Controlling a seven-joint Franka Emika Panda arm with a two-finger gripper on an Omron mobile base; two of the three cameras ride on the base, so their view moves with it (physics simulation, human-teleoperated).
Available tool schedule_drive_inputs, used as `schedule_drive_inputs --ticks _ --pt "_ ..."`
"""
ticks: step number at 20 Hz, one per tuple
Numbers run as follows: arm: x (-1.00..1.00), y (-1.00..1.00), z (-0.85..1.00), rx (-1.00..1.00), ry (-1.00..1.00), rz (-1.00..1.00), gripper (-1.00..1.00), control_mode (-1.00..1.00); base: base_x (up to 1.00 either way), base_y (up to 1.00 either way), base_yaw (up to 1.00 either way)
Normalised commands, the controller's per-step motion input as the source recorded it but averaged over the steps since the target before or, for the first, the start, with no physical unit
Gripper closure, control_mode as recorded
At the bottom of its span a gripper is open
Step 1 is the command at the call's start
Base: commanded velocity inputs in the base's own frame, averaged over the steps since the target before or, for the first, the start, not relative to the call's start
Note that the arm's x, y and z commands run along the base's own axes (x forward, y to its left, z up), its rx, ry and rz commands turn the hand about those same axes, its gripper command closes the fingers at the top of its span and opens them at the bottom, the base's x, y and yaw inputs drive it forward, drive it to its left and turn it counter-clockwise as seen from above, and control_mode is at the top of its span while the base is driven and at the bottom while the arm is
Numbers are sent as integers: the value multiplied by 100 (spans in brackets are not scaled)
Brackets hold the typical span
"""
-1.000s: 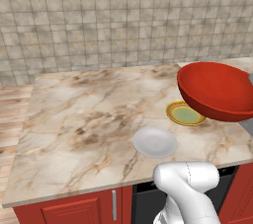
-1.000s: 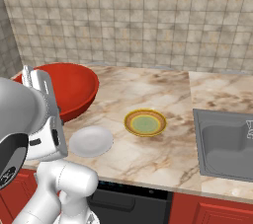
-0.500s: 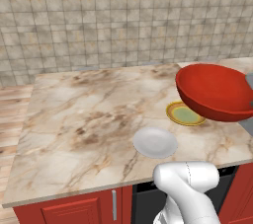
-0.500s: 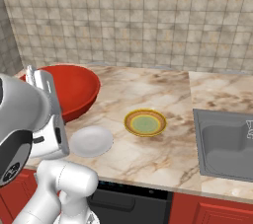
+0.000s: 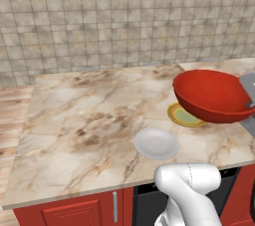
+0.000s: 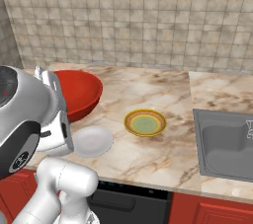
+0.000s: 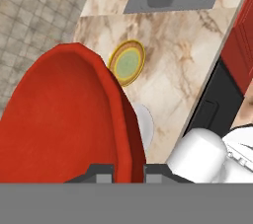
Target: Move the bowls from the cabinet to the plates on the dining table.
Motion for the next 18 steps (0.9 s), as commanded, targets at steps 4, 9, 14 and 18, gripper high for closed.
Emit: schedule_drive_inputs --ticks 4,9,14,18 --pt "31 3 -41 0 7 1 100 -100 0 0 0" --pt "50 16 -61 0 15 0 100 -100 0 0 0" --pt "56 17 -48 0 15 0 100 -100 0 0 0" --pt "54 5 -23 0 10 0 100 -100 0 0 0"
